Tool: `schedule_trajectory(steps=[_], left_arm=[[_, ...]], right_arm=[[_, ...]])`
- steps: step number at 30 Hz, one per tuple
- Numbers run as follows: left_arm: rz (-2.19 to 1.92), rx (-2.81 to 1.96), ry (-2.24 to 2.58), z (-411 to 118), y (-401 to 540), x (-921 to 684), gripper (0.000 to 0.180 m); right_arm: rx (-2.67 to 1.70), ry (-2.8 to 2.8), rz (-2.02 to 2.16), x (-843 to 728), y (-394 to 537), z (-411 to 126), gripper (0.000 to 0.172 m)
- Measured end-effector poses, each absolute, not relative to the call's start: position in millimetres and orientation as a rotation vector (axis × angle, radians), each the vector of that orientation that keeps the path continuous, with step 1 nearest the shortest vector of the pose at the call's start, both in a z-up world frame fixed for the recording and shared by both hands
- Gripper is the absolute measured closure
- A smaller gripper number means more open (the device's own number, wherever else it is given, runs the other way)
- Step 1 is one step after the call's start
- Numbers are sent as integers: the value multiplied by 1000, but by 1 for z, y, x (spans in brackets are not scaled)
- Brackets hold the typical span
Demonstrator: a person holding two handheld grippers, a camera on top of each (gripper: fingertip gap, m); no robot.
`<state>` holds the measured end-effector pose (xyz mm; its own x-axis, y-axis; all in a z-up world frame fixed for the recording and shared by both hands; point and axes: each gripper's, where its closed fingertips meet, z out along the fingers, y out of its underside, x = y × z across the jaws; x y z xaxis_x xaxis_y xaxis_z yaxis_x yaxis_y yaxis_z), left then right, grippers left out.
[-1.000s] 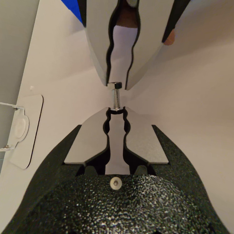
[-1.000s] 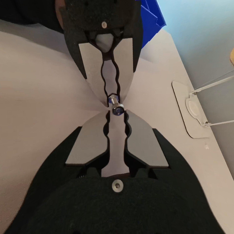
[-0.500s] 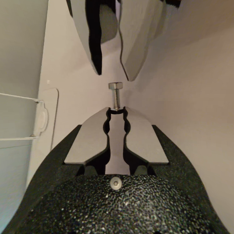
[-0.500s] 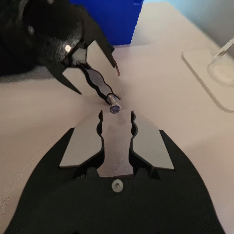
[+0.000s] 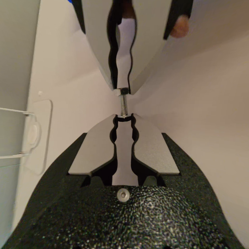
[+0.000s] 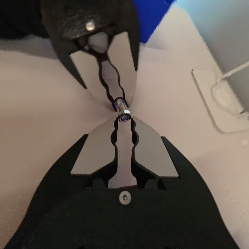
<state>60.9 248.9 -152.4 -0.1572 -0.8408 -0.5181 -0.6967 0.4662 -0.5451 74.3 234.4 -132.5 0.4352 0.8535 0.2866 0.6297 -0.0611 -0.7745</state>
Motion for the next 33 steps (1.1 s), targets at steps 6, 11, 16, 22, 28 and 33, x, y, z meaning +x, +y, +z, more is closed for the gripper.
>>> schedule_trajectory(steps=[6,11,16,22,28,33], left_arm=[[106,-1185,1928,-159,264,62,162],[-185,-1311,1828,-149,259,65,162],[-624,-1380,1703,-126,242,72,163],[-1088,-1342,1629,-102,213,78,163],[-1312,-1262,1612,-87,195,77,163],[-1344,-1250,1613,-87,192,79,163]], right_arm=[[-2124,-854,762,78,239,-147,154],[-1891,-993,678,82,240,-119,136],[-1631,-1114,659,80,227,-91,135],[-1494,-1140,754,70,212,-76,140],[-1402,-1108,874,64,202,-61,143],[-1378,-1070,897,60,201,-55,154]])
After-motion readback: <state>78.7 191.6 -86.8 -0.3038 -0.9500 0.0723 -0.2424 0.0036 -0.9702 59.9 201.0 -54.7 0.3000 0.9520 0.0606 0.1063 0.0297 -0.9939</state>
